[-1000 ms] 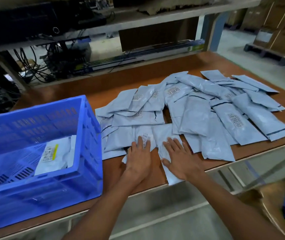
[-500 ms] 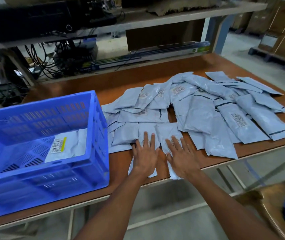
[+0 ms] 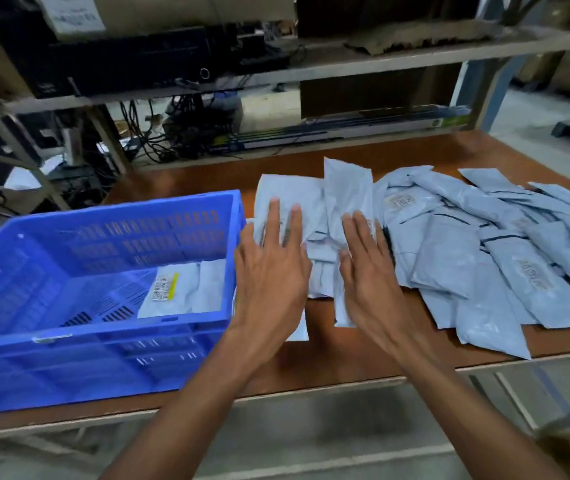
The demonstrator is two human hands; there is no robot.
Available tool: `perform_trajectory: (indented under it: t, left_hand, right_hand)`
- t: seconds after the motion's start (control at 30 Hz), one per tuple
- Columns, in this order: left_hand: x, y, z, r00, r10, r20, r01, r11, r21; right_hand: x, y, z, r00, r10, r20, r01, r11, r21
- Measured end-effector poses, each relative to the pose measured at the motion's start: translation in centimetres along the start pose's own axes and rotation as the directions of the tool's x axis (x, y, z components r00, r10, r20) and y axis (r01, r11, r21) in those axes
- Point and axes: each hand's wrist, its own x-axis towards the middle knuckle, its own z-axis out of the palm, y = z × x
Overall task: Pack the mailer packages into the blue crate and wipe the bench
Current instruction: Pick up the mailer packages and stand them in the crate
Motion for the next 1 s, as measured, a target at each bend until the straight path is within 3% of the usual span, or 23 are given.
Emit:
perform_trajectory:
  t: [0.07,0.13,0.23,0.33,0.47,0.57,0.73,0.87,1.0]
  left_hand:
    - [2.0,-3.7,-3.4,0.997,0.000,-0.080,0.010,0.993,0.120]
    - [2.9,-8.7,-5.2,0.998,-0.001,-0.070,0.016,0.976,0.216]
    - [2.8,-18.7,-5.1,0.996,-0.067,0.054,0.052,0.968,0.245]
    - [1.7,-29.0,-4.2,0.958,-0.162,0.235,0.097,0.959,0.268]
    - [-0.5,-38.0,-4.0,0.834,-0.273,0.479,0.101,0.929,0.355]
    - [-0.5,-42.0,-2.6,0.685,-0.376,0.624,0.155,0.912,0.379]
    - [1.2,-44.3,0.2,0.473,-0.264,0.841,-0.026,0.950,0.313]
    - [0.9,-44.9,1.9,0.261,-0.233,0.937,0.000,0.970,0.241]
    - [0.7,-46.1,2.5,0.160,-0.211,0.964,-0.138,0.963,0.234]
  right_hand:
    - [3.1,-4.1,0.1,0.998,-0.051,-0.045,0.053,0.998,0.036]
    - [5.2,-8.8,0.8,0.998,-0.071,-0.003,0.070,0.991,0.113]
    - [7.7,-15.6,4.2,0.977,-0.205,0.063,0.197,0.974,0.108]
    - [9.6,-22.2,9.3,0.927,-0.269,0.263,0.244,0.962,0.121]
    - [10.2,-28.7,17.2,0.803,-0.173,0.570,0.138,0.985,0.105]
    - [9.7,-30.8,23.1,0.693,-0.041,0.719,0.056,0.998,0.003]
    - [9.9,-31.6,29.6,0.545,0.111,0.831,0.051,0.985,-0.165]
    - [9.8,-32.4,30.5,0.287,0.200,0.937,0.213,0.940,-0.266]
    - [10.4,-30.4,31.6,0.283,0.197,0.939,0.312,0.907,-0.284]
